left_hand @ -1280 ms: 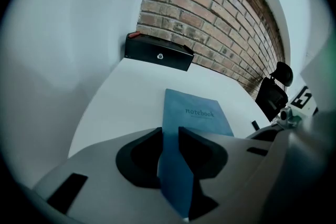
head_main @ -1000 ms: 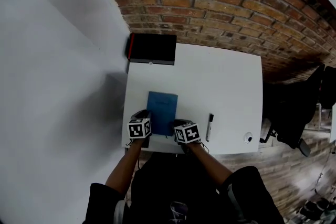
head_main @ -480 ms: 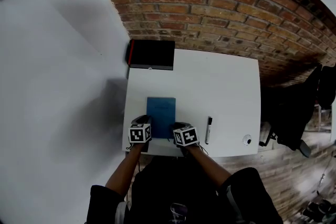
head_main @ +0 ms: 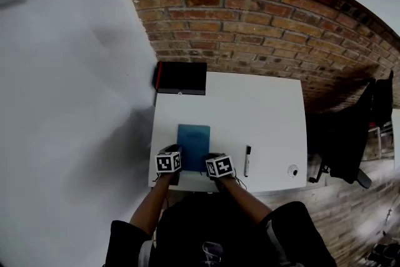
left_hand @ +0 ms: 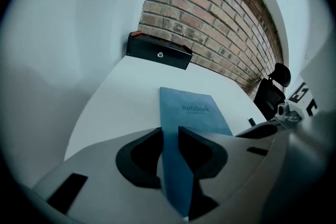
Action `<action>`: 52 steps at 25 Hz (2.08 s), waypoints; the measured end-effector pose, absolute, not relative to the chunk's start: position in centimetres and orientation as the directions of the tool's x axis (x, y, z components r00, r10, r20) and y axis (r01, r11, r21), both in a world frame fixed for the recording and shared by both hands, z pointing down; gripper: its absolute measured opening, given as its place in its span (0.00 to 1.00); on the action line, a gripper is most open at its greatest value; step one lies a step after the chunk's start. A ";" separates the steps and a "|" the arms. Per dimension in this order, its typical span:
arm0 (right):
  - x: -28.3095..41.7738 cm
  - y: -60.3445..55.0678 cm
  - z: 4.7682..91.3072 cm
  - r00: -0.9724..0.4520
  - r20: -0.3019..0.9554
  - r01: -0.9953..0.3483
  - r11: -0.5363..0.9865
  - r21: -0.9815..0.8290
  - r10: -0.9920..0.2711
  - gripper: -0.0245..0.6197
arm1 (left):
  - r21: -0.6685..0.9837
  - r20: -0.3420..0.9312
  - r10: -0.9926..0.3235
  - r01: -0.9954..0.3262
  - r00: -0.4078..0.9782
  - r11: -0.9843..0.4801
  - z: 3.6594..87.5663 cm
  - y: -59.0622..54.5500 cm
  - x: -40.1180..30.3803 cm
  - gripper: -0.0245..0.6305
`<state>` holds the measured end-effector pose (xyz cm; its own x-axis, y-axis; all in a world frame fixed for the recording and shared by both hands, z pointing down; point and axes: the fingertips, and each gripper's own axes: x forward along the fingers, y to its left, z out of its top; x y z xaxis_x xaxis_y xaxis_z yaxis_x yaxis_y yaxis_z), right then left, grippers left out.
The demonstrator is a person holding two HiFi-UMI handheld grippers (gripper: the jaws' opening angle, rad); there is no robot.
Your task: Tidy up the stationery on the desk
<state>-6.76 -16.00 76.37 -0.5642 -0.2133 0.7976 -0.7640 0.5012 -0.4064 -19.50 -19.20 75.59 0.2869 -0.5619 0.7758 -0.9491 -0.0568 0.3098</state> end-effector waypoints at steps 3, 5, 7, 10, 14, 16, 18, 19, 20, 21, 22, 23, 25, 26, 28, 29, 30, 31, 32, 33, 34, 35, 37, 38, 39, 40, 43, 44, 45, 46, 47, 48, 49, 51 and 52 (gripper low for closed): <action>-6.7 -15.8 76.4 -0.559 0.804 -0.769 0.489 -0.411 -0.203 0.22 | 0.241 0.798 -0.548 -0.966 0.251 -0.092 74.9 -19.1 -19.7 0.19; -6.7 -15.9 75.9 -0.571 0.794 -0.771 0.469 -0.430 -0.210 0.22 | 0.189 0.786 -0.580 -0.976 0.215 -0.105 73.7 -19.0 -19.9 0.19; -6.5 -16.1 74.7 -0.582 0.773 -0.777 0.455 -0.436 -0.253 0.19 | 0.177 0.746 -0.630 -0.976 0.216 -0.125 71.9 -18.9 -19.5 0.19; -5.7 -16.6 72.1 -0.575 0.735 -0.793 0.464 -0.394 -0.358 0.12 | 0.172 0.663 -0.704 -0.967 0.256 -0.190 68.8 -18.9 -18.3 0.17; -4.0 -15.7 68.6 -0.585 0.663 -0.796 0.487 -0.358 -0.468 0.07 | 0.204 0.603 -0.732 -0.948 0.317 -0.242 65.8 -17.3 -16.0 0.06; -2.7 -15.1 67.4 -0.578 0.641 -0.803 0.492 -0.337 -0.505 0.07 | 0.209 0.597 -0.724 -0.939 0.344 -0.274 64.9 -16.4 -14.5 0.06; -1.2 -14.7 66.5 -0.560 0.623 -0.819 0.476 -0.320 -0.546 0.07 | 0.202 0.583 -0.722 -0.927 0.372 -0.315 64.0 -15.8 -12.8 0.06; -0.3 -14.6 66.1 -0.546 0.615 -0.830 0.465 -0.307 -0.569 0.07 | 0.199 0.577 -0.721 -0.922 0.384 -0.332 63.7 -15.6 -12.0 0.06; 0.6 -14.6 65.9 -0.531 0.607 -0.840 0.458 -0.290 -0.591 0.07 | 0.197 0.574 -0.718 -0.918 0.393 -0.346 63.5 -15.3 -11.3 0.06; 1.4 -14.5 65.6 -0.520 0.596 -0.847 0.457 -0.271 -0.611 0.07 | 0.196 0.576 -0.713 -0.914 0.401 -0.355 63.5 -15.1 -10.7 0.06; 2.1 -14.5 65.2 -0.516 0.579 -0.850 0.462 -0.253 -0.631 0.07 | 0.198 0.581 -0.705 -0.911 0.407 -0.363 63.5 -14.9 -10.0 0.06; 2.6 -14.4 64.7 -0.516 0.557 -0.850 0.471 -0.237 -0.651 0.07 | 0.201 0.586 -0.698 -0.908 0.412 -0.368 63.5 -14.7 -9.4 0.06; 3.7 -14.2 63.8 -0.517 0.519 -0.850 0.482 -0.214 -0.681 0.07 | 0.205 0.593 -0.686 -0.904 0.421 -0.376 63.5 -14.4 -8.1 0.06; 4.3 -14.2 63.5 -0.513 0.510 -0.853 0.479 -0.209 -0.691 0.07 | 0.204 0.596 -0.684 -0.903 0.421 -0.379 63.4 -14.3 -7.5 0.06; 5.6 -14.3 63.0 -0.504 0.507 -0.859 0.466 -0.211 -0.700 0.07 | 0.201 0.600 -0.680 -0.903 0.421 -0.381 63.2 -14.2 -6.3 0.06; 6.2 -14.2 62.8 -0.501 0.508 -0.861 0.461 -0.212 -0.701 0.07 | 0.202 0.602 -0.678 -0.902 0.421 -0.381 63.1 -14.1 -5.6 0.06; 6.9 -14.2 62.6 -0.497 0.507 -0.864 0.459 -0.209 -0.704 0.07 | 0.203 0.604 -0.676 -0.901 0.423 -0.383 63.0 -13.9 -5.0 0.06; 7.7 -14.2 62.5 -0.493 0.505 -0.866 0.456 -0.205 -0.709 0.07 | 0.205 0.607 -0.672 -0.900 0.425 -0.384 62.9 -13.6 -4.3 0.06; 8.5 -14.3 62.5 -0.488 0.500 -0.869 0.451 -0.202 -0.716 0.07 | 0.206 0.609 -0.669 -0.900 0.426 -0.385 63.0 -13.4 -3.7 0.06; 9.2 -14.4 62.6 -0.484 0.493 -0.872 0.444 -0.204 -0.724 0.08 | 0.203 0.613 -0.667 -0.900 0.424 -0.386 63.1 -13.1 -3.1 0.06; 10.0 -14.4 62.8 -0.481 0.484 -0.875 0.437 -0.209 -0.731 0.08 | 0.196 0.617 -0.665 -0.901 0.421 -0.388 63.3 -12.9 -2.7 0.06; 10.7 -14.3 63.1 -0.478 0.477 -0.877 0.430 -0.214 -0.738 0.08 | 0.190 0.623 -0.663 -0.902 0.416 -0.387 63.5 -12.5 -2.3 0.06; 12.0 -14.2 63.7 -0.468 0.474 -0.883 0.418 -0.214 -0.746 0.08 | 0.197 0.631 -0.661 -0.907 0.407 -0.371 63.7 -12.1 -1.8 0.06; 12.5 -14.2 64.1 -0.463 0.478 -0.885 0.414 -0.211 -0.746 0.08 | 0.203 0.633 -0.661 -0.911 0.403 -0.360 63.7 -12.0 -1.6 0.06; 13.0 -14.2 64.6 -0.460 0.487 -0.887 0.411 -0.211 -0.743 0.08 | 0.209 0.635 -0.662 -0.913 0.399 -0.350 63.7 -11.9 -1.5 0.06; 13.4 -14.1 65.1 -0.457 0.499 -0.888 0.408 -0.211 -0.737 0.08 | 0.212 0.637 -0.661 -0.915 0.396 -0.343 63.7 -11.8 -1.4 0.06; 13.9 -14.1 66.3 -0.445 0.537 -0.893 0.403 -0.201 -0.717 0.08 | 0.208 0.644 -0.659 -0.918 0.388 -0.337 63.9 -12.1 -1.4 0.06; 14.0 -14.0 66.7 -0.442 0.546 -0.894 0.401 -0.200 -0.712 0.09 | 0.204 0.646 -0.658 -0.918 0.387 -0.339 63.9 -12.3 -1.4 0.06; 13.9 -13.9 67.1 -0.440 0.558 -0.895 0.398 -0.203 -0.704 0.09 | 0.204 0.646 -0.656 -0.917 0.389 -0.343 64.0 -12.4 -1.4 0.06; 13.9 -13.6 67.6 -0.437 0.573 -0.895 0.394 -0.207 -0.693 0.10 | 0.206 0.647 -0.653 -0.915 0.393 -0.347 64.1 -12.5 -1.3 0.06; 13.9 -13.4 68.1 -0.434 0.589 -0.896 0.391 -0.208 -0.681 0.12 | 0.209 0.647 -0.650 -0.913 0.399 -0.351 64.2 -12.5 -1.3 0.06; 13.9 -13.3 68.7 -0.429 0.604 -0.898 0.389 -0.205 -0.671 0.14 | 0.211 0.647 -0.647 -0.910 0.404 -0.357 64.2 -12.6 -1.3 0.06; 13.8 -13.3 69.2 -0.423 0.618 -0.900 0.389 -0.198 -0.663 0.15 | 0.212 0.646 -0.645 -0.907 0.410 -0.364 64.2 -12.8 -1.3 0.06; 13.5 -13.2 70.1 -0.409 0.640 -0.902 0.393 -0.176 -0.651 0.15 | 0.211 0.642 -0.642 -0.902 0.419 -0.377 64.1 -13.2 -1.8 0.06; 13.2 -12.9 70.5 -0.403 0.651 -0.903 0.397 -0.166 -0.643 0.15 | 0.213 0.642 -0.639 -0.899 0.424 -0.383 64.1 -13.2 -2.0 0.06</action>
<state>13.19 -12.91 70.53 -0.4026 -0.6435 0.6510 -0.9028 0.3966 -0.1663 -2.05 -13.15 64.06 0.4239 -0.6387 0.6422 -0.8990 -0.3828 0.2127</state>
